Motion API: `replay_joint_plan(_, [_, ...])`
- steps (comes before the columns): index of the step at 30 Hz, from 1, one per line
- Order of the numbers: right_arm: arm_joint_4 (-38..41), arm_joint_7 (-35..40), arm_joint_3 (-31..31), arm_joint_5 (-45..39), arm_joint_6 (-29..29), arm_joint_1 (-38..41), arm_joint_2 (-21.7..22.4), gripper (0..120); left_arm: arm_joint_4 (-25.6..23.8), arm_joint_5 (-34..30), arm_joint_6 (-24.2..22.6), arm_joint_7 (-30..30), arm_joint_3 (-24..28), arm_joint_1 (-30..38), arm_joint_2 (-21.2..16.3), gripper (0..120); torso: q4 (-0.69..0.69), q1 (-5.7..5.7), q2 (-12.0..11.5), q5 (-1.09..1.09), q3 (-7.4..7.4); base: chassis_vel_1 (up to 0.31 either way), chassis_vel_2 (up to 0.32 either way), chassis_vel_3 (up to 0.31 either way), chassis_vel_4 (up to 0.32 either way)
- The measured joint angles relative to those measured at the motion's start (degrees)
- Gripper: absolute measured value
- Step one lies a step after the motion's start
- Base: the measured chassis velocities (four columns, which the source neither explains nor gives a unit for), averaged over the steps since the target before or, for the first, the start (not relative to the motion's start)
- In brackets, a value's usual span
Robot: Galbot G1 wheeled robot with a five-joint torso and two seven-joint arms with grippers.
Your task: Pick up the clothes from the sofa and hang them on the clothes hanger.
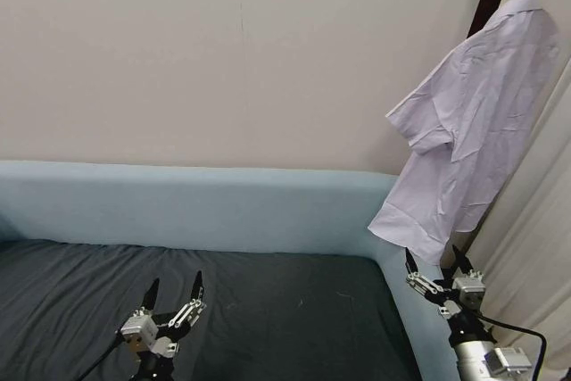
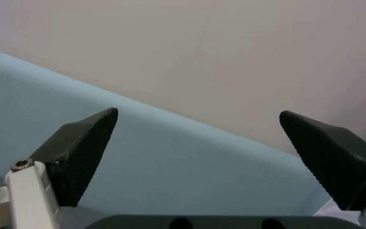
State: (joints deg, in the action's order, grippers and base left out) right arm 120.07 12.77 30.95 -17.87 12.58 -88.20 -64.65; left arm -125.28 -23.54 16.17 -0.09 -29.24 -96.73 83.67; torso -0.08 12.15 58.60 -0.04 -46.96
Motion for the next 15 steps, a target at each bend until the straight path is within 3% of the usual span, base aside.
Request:
replay_joint_plan(6, [2.0,1.0,1.2,2.1,-0.4,-3.6,-2.5,100,-0.5,1.6,-0.1,1.6,0.0,-0.3,0.8,100,0.00,0.00,0.0,-0.01,0.00,0.000,0.000,0.000,0.000])
replay_joint_plan(15, [1.9,1.0,1.2,2.2,-0.3,-3.6,-2.5,100,-0.5,1.6,0.1,1.7,0.0,-0.3,0.8,100,0.01,0.00,0.0,-0.01,0.00,0.000,0.000,0.000,0.000])
